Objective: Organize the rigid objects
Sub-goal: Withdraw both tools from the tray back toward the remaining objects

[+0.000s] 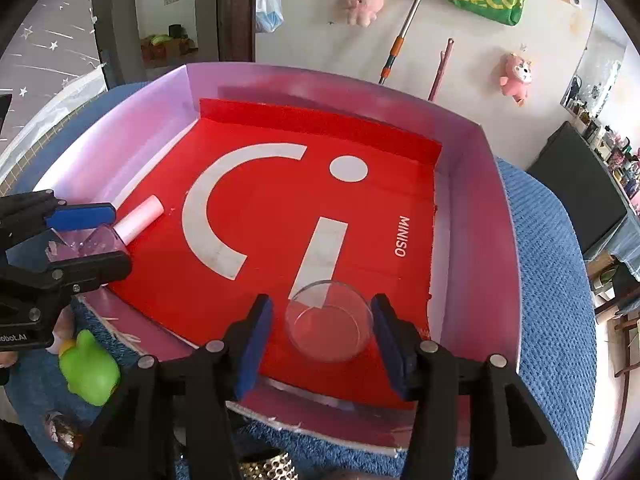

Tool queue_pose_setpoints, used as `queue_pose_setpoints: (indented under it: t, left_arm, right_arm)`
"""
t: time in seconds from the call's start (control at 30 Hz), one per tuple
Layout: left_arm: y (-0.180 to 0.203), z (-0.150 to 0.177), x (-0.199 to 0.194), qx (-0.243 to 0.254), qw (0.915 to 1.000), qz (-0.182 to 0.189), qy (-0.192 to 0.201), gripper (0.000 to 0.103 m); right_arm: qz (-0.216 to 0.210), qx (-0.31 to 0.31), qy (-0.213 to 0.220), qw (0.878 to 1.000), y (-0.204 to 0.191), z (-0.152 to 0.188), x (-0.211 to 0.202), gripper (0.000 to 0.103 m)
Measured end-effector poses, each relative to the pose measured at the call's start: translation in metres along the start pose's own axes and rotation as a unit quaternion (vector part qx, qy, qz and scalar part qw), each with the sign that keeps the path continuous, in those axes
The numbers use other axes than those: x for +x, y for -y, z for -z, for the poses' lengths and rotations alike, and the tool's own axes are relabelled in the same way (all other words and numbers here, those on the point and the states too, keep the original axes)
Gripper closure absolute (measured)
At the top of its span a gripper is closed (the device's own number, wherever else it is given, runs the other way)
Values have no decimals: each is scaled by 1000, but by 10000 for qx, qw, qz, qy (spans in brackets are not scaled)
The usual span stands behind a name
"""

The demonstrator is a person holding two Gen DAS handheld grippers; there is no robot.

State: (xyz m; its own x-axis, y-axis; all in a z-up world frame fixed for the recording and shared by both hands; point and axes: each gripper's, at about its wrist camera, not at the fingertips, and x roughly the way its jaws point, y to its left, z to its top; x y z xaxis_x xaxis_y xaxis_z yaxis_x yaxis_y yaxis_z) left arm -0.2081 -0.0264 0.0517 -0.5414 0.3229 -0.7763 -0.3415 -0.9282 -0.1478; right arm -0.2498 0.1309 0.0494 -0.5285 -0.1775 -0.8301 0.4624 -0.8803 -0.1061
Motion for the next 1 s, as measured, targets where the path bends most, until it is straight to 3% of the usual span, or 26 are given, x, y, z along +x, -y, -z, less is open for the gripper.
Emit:
queue_pose_setpoints:
  t: [0.1,0.17,0.3,0.6,0.87,1.0]
  left_arm:
    - [2,0,-10,-72,9999,96,107,42]
    - [5,1,-19,-68,9996,124,238,37]
    - [16,3,-46,56,9980,-28,624,32]
    - [34,24,-103,75,9871,-514,1517,13]
    - [55,57,-137,67,9704,-926,2229,6]
    - [69,74,-143,124,9669,-979,2355,6]
  right_arm:
    - [-24,57,157,9999,1,2,-11,46]
    - [-18,91,286,9995,1,4,-21,40]
    - [43,89,674,9977,-2,10,-50,34]
    - [14,466,1924,9802,-5,40,-134,2]
    - [40,594,2833,9572,-21,90,-186,0]
    - [204,588,2950,9535,-32,112,-190,0]
